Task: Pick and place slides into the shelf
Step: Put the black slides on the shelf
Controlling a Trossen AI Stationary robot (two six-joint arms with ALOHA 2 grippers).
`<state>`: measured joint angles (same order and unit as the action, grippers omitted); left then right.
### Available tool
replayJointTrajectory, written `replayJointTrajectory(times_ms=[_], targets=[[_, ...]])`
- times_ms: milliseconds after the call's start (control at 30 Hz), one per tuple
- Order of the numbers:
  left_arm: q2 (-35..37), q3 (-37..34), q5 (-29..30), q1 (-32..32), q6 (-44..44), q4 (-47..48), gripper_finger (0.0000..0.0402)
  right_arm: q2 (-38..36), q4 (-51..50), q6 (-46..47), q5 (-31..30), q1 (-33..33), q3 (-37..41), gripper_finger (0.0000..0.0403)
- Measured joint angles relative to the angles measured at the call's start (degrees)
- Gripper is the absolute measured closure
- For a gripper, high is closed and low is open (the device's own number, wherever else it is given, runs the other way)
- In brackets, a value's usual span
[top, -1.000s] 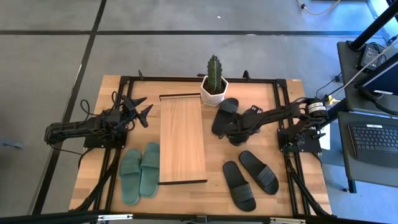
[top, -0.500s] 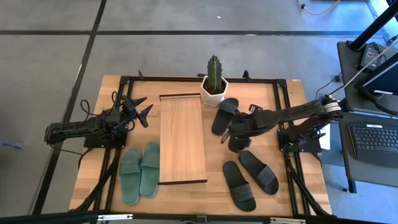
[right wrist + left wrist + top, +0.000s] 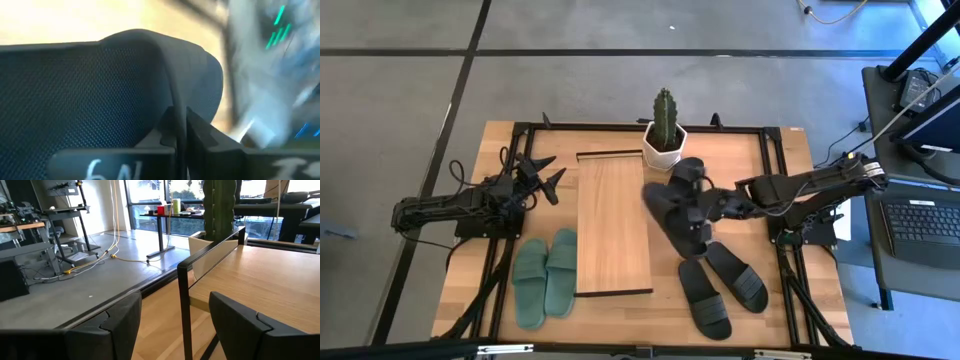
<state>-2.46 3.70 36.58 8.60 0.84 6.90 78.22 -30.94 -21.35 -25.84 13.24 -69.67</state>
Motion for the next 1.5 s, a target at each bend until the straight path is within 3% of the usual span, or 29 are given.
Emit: replayJointTrajectory(times_ms=[100,233,433,600,900,1100,1167,1300,1500], targets=[[0.00,0.00,0.00,0.02,0.00,0.01,0.0177,0.89,7.83,-14.97,0.06,-1.73,0.00,0.0390],[0.00,0.00,0.00,0.01,0.00,0.00,0.0177,2.91,16.22,-27.61,-1.05,-5.10,0.00,0.0390],[0.00,0.00,0.00,0.00,0.00,0.00,0.0177,6.86,24.43,-28.67,-2.24,-8.81,0.00,0.0390],[0.00,0.00,0.01,0.01,0.00,-0.02,0.0177,8.73,25.51,-40.48,-0.78,-10.94,0.00,0.0390],[0.00,0.00,0.01,0.00,-0.02,0.00,0.0177,8.91,26.58,-52.81,16.21,-18.46,-1.01,0.0390],[0.00,0.00,0.01,0.02,-4.21,-0.02,0.0177,8.89,26.36,-57.14,37.84,-26.23,-5.08,0.0390],[0.00,0.00,0.01,0.01,-4.99,-0.02,0.0177,8.80,26.56,-57.39,42.60,-28.00,-5.61,0.0390],[0.00,0.00,0.00,0.00,-6.43,-0.04,0.0177,8.86,27.36,-59.84,47.89,-29.68,-5.66,0.0390],[0.00,0.00,-2.94,0.00,-5.90,-0.03,0.0177,10.40,32.45,-60.20,48.64,-29.64,-5.70,0.0390]])
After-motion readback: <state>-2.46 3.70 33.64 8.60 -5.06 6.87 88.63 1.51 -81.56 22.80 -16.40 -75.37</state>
